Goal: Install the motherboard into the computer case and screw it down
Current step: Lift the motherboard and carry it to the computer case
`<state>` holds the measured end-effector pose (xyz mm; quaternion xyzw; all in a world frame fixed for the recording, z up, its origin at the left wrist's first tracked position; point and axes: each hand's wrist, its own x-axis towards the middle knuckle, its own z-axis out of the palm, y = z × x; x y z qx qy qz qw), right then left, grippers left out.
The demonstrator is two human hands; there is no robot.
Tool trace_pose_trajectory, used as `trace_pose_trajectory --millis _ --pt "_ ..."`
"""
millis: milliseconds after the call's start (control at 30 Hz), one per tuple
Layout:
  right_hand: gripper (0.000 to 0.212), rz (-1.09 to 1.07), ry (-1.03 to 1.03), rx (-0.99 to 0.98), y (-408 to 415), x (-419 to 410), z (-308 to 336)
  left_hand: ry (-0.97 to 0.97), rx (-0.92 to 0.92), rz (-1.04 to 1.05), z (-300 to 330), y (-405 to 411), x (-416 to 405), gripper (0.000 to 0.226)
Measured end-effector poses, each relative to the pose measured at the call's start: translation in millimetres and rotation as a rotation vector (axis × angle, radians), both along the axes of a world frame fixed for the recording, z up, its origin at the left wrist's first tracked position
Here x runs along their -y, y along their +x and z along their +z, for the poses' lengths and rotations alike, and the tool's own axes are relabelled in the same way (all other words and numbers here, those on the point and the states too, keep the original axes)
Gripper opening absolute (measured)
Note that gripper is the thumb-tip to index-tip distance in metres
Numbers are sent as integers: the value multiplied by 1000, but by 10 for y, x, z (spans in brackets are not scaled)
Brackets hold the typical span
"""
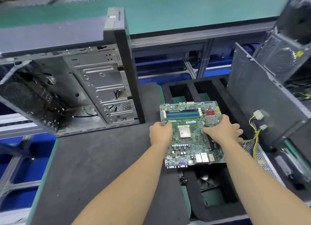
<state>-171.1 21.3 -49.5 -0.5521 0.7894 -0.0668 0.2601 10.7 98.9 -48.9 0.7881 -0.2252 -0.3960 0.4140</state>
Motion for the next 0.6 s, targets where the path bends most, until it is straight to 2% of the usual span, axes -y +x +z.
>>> trace_pose_trajectory --millis 167,433,600 --pt "100 49 2 -109 56 198 -39 5 -33 -2 -96 19 114 25" --pt "97 51 23 -107 93 259 -175 50 -30 3 -211 42 182 29" --pt "100 56 -14 -98 127 270 -199 101 44 23 -272 24 176 29"
